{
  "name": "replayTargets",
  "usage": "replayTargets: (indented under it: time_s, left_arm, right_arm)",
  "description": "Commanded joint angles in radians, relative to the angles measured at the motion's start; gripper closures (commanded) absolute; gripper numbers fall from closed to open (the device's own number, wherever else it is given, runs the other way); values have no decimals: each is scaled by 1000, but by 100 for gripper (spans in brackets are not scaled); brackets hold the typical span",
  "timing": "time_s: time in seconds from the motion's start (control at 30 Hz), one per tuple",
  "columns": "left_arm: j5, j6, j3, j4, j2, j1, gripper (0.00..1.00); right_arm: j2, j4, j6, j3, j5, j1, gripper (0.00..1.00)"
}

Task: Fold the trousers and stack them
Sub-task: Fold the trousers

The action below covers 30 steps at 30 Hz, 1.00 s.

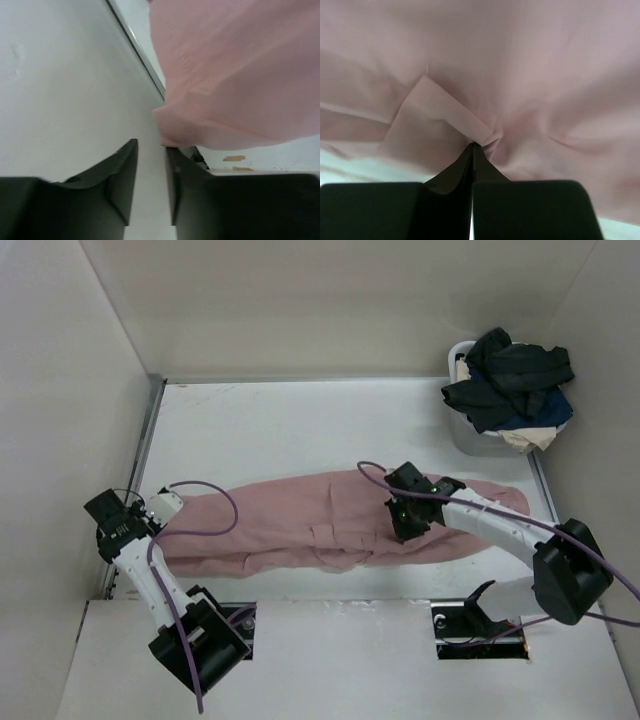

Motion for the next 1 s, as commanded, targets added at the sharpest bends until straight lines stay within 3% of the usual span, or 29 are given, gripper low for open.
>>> replayTargets:
  time_s: [0.0,0.13,0.27,0.33,0.4,0.43,0.53,0.6,0.67,0.8,0.97]
  left_arm:
    - [25,-5,52,9,-36,30,68]
    - [50,-8,112,-45,-38,45,59]
    - [181,-115,199,-49,-24,64,48]
    - [260,-222,242,-40,1,68,43]
    - [294,-325,262,-39,62,56,40]
    - [291,-361,267,-37,106,45,39]
    - [249,-434,253,4,234,-10,42]
    - [211,-473,206,88,266,-53,42]
    - [151,-485,152,166,268,-108,41]
    - [12,-479,59,296,283,-196,39]
    - [1,-484,45,296,303,-153,39]
  right_arm:
    - [-47,-118,123,-54,21,63,98]
    - [-192,-127,204,-100,34,40,96]
    - [-392,-158,255,-66,122,-34,89]
    - [-488,-204,318,-10,260,-118,75]
    - [-553,-215,343,38,401,-237,71]
    - [-556,-206,327,56,447,-316,62]
    - [-457,-103,193,60,431,-534,52]
    - [-389,21,105,18,382,-629,53]
    - [-311,81,74,-6,360,-687,62]
    - [-199,95,4,-37,399,-753,80]
    - [-225,-44,-23,-71,426,-755,96]
